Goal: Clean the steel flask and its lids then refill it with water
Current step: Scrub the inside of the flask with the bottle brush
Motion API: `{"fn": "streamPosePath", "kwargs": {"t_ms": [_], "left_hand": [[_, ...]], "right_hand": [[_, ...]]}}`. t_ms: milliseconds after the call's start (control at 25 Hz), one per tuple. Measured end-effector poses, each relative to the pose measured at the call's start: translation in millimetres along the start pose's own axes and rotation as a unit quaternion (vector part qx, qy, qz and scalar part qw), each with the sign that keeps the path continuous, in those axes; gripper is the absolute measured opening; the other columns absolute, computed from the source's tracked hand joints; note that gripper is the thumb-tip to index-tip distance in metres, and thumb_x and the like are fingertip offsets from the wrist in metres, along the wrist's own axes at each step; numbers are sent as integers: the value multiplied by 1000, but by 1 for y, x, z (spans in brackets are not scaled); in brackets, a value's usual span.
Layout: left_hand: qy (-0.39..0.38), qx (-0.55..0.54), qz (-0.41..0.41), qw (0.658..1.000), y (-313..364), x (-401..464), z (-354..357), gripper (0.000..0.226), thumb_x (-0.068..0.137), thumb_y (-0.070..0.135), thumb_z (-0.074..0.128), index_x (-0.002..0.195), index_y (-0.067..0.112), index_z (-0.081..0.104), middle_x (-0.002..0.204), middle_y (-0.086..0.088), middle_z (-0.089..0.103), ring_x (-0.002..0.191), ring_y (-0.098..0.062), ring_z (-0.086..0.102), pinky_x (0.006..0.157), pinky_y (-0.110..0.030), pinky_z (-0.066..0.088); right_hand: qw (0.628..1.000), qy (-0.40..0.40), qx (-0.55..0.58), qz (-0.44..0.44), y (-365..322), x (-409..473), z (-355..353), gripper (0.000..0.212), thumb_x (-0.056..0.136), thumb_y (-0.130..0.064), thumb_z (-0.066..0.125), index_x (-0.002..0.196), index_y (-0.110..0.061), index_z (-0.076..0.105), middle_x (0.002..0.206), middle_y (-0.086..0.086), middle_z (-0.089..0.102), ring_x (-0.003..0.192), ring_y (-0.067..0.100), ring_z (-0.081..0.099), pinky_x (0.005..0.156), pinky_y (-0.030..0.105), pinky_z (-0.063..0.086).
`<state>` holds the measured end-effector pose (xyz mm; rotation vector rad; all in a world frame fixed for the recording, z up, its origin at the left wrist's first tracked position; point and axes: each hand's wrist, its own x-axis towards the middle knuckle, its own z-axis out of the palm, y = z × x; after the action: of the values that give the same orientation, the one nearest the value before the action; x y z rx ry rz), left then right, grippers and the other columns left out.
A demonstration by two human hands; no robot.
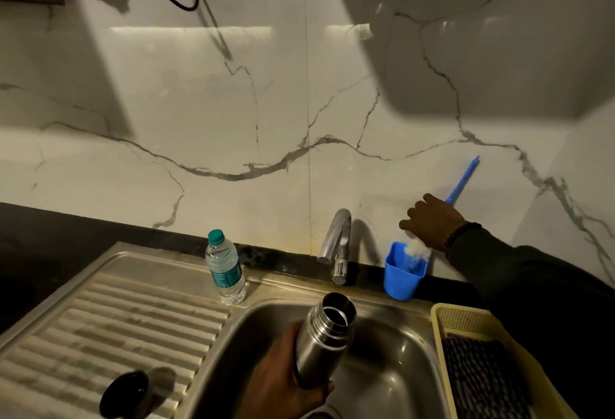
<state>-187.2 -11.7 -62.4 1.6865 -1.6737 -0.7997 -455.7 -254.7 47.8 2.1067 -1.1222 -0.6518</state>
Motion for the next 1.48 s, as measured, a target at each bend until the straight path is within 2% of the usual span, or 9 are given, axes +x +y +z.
{"fn": "streamPosePath", "kwargs": {"t_ms": [400,560,640,720,920,1080,1200,1320,1480], "left_hand": [[26,-18,-1,999,-6,0,-3,84,55,50,85,121,61,35,111,31,60,103,15,56,79,-2,42],[22,-29,-8,999,-12,0,-2,81,54,47,86,120,56,40,109,21,64,103,2,62,83,-15,49],[19,-29,-1,999,-9,-3,-3,81,55,44,87,122,51,41,109,21,63,103,2,61,79,-8,45],[16,-22,10,1000,0,-6,-9,78,61,38,88,122,48,41,107,22,60,98,7,58,72,0,41],[29,-30,58,997,14,-16,-25,68,68,29,88,123,37,48,104,17,61,97,18,53,71,1,39],[61,-63,56,995,9,-22,-31,71,60,33,89,119,43,50,104,12,67,97,3,62,83,-22,49],[95,-80,56,991,7,-25,-38,66,63,23,89,115,38,51,100,9,69,92,-1,64,77,-22,50],[123,-106,49,985,7,-27,-45,63,65,22,90,112,34,51,102,8,67,91,1,63,76,-21,49],[142,-123,52,981,9,-28,-55,73,54,51,82,116,38,48,108,11,66,97,-5,64,81,-23,51]], "right_hand": [[996,3,-85,-15,9,-1,-12,28,89,4,49,110,-11,61,114,10,56,100,28,57,91,39,40],[998,-29,26,57,45,-32,-56,17,92,-5,49,107,-9,56,113,12,49,86,27,60,70,36,45],[987,-18,124,105,65,-57,-75,17,95,-13,45,109,-11,55,114,12,46,83,28,58,67,35,42],[952,0,261,156,76,-88,-80,20,97,-19,42,111,-15,56,114,10,46,87,29,57,71,35,41],[779,166,541,269,36,-157,-75,18,90,-52,49,100,-40,58,103,5,58,81,21,64,81,38,50],[733,188,594,274,-9,-174,-96,35,79,-68,53,104,-45,57,111,-4,51,100,16,58,87,38,49],[663,237,669,238,-22,-188,-123,26,79,-64,57,95,-45,57,105,-11,54,85,14,62,84,41,53],[621,268,713,185,-44,-199,-143,15,84,-49,64,91,-37,60,94,-9,60,77,12,58,75,31,50],[613,289,716,167,-72,-207,-155,18,88,-42,61,92,-24,59,84,-9,62,71,8,58,63,8,42]]}}
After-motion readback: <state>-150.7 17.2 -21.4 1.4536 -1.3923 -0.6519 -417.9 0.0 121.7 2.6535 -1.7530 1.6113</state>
